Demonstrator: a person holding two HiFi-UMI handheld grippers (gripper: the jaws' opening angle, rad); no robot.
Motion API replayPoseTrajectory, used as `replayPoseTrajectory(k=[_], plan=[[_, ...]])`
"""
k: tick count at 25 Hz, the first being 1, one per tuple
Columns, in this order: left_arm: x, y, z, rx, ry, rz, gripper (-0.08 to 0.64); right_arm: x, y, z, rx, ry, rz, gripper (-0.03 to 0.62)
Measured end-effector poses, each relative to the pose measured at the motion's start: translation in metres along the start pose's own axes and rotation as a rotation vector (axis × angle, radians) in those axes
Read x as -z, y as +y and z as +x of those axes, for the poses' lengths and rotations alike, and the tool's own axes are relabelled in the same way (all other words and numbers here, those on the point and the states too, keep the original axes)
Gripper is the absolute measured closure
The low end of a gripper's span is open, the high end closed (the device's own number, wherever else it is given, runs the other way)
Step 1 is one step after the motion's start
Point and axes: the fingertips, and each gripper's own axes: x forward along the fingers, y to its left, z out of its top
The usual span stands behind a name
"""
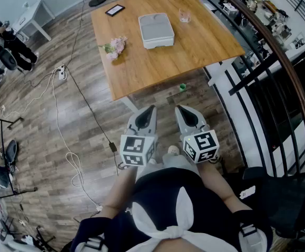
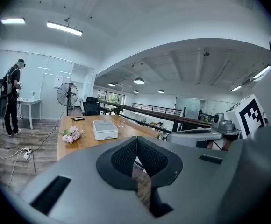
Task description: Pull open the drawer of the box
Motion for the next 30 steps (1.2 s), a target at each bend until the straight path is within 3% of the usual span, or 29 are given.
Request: replayPoseTrajectory(k=[8, 14, 24, 30], plan=[[0.000, -0.013, 0.021, -0.005, -0.022, 0.035, 0.541, -0.002, -0.023, -0.004, -0.028, -0.027, -0.001, 0.591], [-0.001, -0.020, 0.031, -0.047, -0.040, -0.008, 0.541, 0.005, -0.042, -0.011, -0.068, -0.003, -0.004, 0.591], [0.008, 0.016, 0.081, -0.061, 0.003, -0.030, 0.541, 0.005, -0.065, 0.032, -0.082, 0.034, -0.056, 0.591], [-0.008, 0.050, 0.118, -0.037, 0.031, -0.055, 0.541, -0.003, -0.088, 0.082, -0.061, 0.046, -0.043, 0.589]])
